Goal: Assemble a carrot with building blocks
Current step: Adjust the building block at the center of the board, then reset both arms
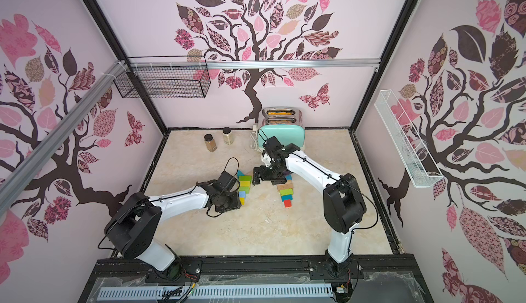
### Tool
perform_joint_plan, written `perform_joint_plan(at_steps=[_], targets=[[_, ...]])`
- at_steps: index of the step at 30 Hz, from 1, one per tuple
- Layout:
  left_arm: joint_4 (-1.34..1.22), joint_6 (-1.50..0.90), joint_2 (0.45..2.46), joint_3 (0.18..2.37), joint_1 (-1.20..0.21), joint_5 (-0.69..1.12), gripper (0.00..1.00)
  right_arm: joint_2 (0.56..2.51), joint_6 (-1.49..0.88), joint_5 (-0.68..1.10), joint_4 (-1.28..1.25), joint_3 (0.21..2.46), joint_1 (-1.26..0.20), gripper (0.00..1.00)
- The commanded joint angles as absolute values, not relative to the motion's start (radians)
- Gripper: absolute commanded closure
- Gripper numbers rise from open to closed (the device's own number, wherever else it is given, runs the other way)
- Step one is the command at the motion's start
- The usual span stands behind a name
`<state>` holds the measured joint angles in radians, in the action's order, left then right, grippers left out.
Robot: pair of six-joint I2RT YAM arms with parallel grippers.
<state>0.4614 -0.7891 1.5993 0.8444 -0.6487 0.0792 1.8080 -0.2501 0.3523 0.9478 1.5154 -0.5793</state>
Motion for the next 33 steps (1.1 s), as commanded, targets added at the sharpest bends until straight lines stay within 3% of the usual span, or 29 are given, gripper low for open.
perform_joint_plan(at_steps=[1, 11, 22, 33], targets=[[0.476, -0.788, 1.626, 0.837, -0.650, 0.062, 0.47, 1.793, -0.258, 0.360, 0.936, 1.511, -0.583, 0.01], [0.513, -0.763, 1.582, 0.837, -0.650, 0.055, 0.47, 1.797, -0.257, 0.359, 0.940, 1.516, -0.583, 0.01], [0.606, -0.749, 1.436, 0.885, -0.644, -0.011, 0.36, 1.791, -0.257, 0.348, 0.952, 1.532, -0.584, 0.01], [0.703, -0.618, 1.291, 1.016, -0.456, -0.039, 0.24, 1.695, -0.253, 0.253, 0.974, 1.498, -0.573, 0.01]])
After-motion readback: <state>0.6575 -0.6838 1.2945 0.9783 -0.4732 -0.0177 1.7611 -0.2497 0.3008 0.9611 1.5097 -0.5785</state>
